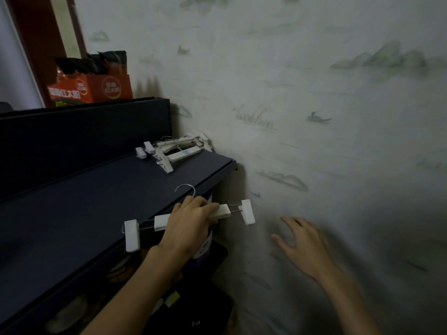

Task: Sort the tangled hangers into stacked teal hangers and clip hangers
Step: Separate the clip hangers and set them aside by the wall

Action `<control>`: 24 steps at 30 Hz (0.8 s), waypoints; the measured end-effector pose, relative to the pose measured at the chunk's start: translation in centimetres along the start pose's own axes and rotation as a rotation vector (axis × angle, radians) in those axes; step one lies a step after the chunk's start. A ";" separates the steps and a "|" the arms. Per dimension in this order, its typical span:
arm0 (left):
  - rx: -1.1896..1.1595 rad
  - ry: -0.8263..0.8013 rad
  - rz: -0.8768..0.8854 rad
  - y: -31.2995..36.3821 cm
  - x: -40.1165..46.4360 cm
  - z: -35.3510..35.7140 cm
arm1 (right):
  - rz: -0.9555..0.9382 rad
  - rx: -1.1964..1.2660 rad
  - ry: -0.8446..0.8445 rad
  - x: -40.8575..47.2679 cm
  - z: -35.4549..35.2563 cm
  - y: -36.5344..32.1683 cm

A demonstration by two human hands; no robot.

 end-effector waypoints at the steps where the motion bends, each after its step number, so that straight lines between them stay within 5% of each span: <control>1: 0.002 -0.003 0.013 -0.4 1.4 0.5 | 0.005 -0.012 0.006 1.2 -0.1 0.2; 9: 0.025 0.002 0.000 -6.1 9.7 3.1 | -0.040 0.045 0.042 11.7 0.1 -1.8; 24: 0.112 0.008 -0.214 -16.0 17.9 6.1 | -0.345 0.127 -0.142 27.0 7.1 -8.6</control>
Point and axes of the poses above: each hand's wrist, its own x-axis towards the middle knuckle, its own z-axis out of the palm, y = z × x, the point moved 3 cm from there along x, towards the middle knuckle, and after that the axes turned 7 degrees about z, right-handed, at the moved point
